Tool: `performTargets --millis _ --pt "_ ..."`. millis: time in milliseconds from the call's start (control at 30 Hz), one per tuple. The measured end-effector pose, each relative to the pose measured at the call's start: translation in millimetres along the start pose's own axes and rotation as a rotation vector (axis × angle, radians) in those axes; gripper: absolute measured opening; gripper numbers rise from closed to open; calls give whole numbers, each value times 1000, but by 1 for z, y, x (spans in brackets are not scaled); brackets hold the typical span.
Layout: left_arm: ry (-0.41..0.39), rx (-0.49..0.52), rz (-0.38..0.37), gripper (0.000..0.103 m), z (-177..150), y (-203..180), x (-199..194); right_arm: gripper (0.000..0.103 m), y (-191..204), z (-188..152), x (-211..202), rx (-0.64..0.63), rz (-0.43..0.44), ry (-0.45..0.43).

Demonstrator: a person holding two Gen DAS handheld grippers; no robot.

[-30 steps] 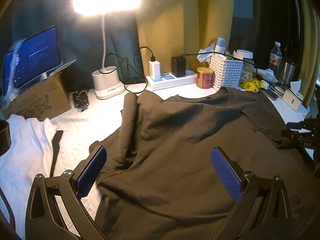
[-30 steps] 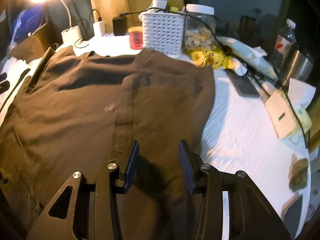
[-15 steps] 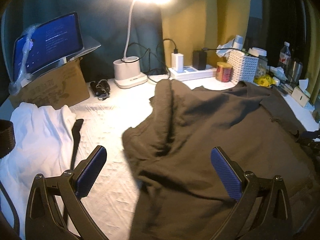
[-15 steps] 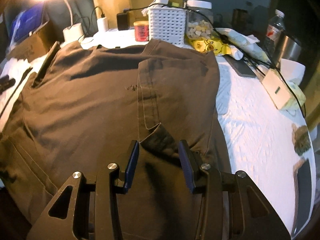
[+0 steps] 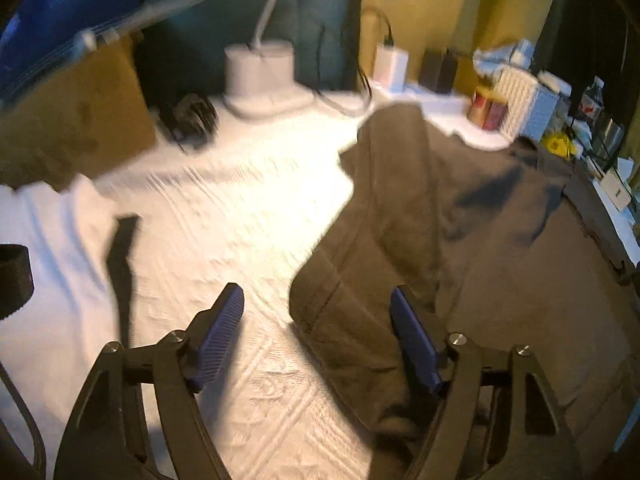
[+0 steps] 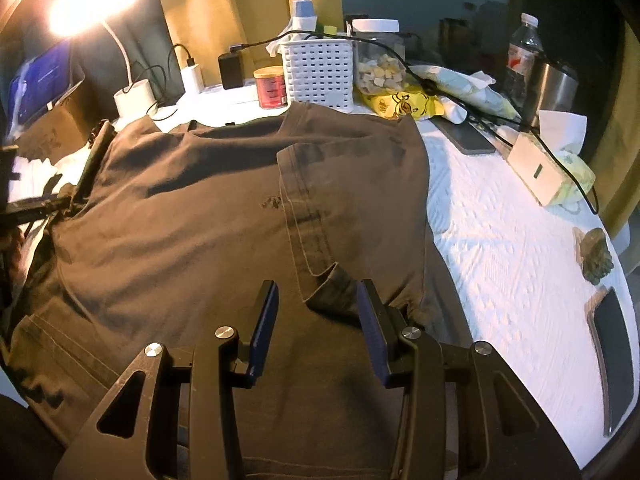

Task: Fold small clothes

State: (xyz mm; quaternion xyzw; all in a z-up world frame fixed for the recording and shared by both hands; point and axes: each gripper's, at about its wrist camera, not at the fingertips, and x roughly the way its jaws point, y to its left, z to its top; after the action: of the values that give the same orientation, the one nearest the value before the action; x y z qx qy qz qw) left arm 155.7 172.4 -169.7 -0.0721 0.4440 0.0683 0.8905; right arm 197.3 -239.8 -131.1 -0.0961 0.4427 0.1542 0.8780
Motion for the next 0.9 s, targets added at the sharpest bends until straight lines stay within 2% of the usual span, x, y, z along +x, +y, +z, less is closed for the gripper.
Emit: performTargets --millis 67,133,167,200,233,267,467,567,667,700,733,767,800,833,900 --pt "-8 50 26 74 0 -7 2 43 0 0 0 2 1 3" --pt "-8 50 3 62 0 -10 1 43 1 -1 0 0 4 4" --pt "-13 53 2 47 0 -12 0 43 2 -1 0 -1 6 3" --pt "-16 62 7 22 -1 -14 -1 43 2 -1 0 -1 9 2" --pt "-18 66 22 9 -2 -15 -2 43 2 -1 -1 -1 13 -1" --pt "-25 55 17 4 -4 -16 -4 43 3 -1 -2 -2 16 -4" --pt "-85 -61 82 4 -20 -3 -24 43 3 -6 -7 -9 39 -14" --pt "-69 -104 98 4 -31 -4 -30 43 2 -10 -7 -10 52 -13" --pt "-34 -139 115 10 -39 -6 -32 43 0 -13 -7 -9 68 -16" --pt "-25 -138 120 15 -39 -7 -33 43 -1 -14 -7 -8 72 -18" --pt "-17 -134 141 31 -38 -7 -34 43 -2 -15 -6 -6 75 -18" --pt "-21 -126 158 42 -36 -6 -37 43 -4 -15 -6 -5 76 -19" --pt "-43 -121 156 62 -33 -4 -42 43 -6 -15 -5 -1 78 -21" --pt "-64 -125 150 72 -30 -1 -46 43 -8 -16 -5 1 79 -23" --pt "-105 -134 141 72 -19 5 -52 43 -11 -16 -5 9 79 -29"
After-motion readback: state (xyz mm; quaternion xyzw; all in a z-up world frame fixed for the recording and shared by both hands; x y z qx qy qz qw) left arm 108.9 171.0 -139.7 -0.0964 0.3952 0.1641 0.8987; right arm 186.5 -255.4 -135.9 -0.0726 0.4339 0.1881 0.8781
